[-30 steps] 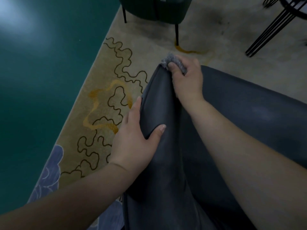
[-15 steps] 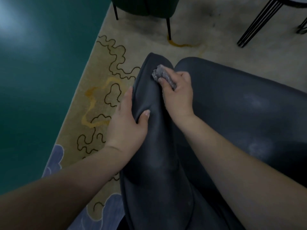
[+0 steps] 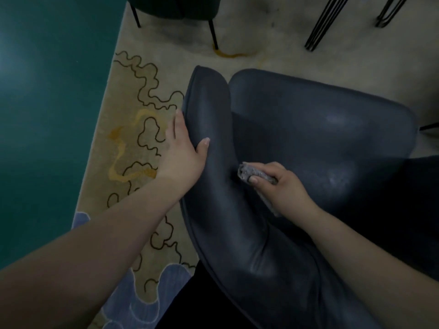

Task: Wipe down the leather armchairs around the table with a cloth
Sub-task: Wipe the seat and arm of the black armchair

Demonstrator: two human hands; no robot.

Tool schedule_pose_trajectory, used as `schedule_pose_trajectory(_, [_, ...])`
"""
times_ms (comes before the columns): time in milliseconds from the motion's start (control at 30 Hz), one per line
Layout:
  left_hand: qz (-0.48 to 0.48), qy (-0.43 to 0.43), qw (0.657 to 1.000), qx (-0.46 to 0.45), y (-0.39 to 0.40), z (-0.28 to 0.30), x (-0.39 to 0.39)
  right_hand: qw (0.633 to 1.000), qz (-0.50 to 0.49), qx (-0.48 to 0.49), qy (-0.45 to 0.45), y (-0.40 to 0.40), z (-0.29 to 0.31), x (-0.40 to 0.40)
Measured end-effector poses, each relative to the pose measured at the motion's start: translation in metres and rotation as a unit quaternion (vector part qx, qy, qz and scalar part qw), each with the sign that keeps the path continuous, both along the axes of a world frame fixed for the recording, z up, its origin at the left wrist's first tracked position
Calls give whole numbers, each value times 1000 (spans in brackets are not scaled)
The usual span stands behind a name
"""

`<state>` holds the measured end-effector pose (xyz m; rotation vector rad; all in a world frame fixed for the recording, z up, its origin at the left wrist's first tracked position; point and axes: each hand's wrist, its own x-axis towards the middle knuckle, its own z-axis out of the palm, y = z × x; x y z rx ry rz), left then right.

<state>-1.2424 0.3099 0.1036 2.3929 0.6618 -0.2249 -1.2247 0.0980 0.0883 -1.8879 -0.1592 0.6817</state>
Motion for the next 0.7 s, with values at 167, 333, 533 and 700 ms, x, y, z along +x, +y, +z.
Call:
schedule_pose_trajectory(167, [-189, 23, 964, 184, -13, 12, -46, 999, -28, -18, 17, 6, 2, -36])
schedule_pose_trajectory(333, [-244, 24, 955, 164, -23, 8, -70, 999, -7, -30, -10, -25, -4, -71])
schedule_pose_trajectory(533, [-242, 25, 956, 165, -22, 7, -69, 986, -49, -97, 124, -33, -15, -55])
schedule_pose_trajectory(700, [-241, 36, 955, 166, -21, 9, -69, 987, -9, -156, 47, -33, -4, -70])
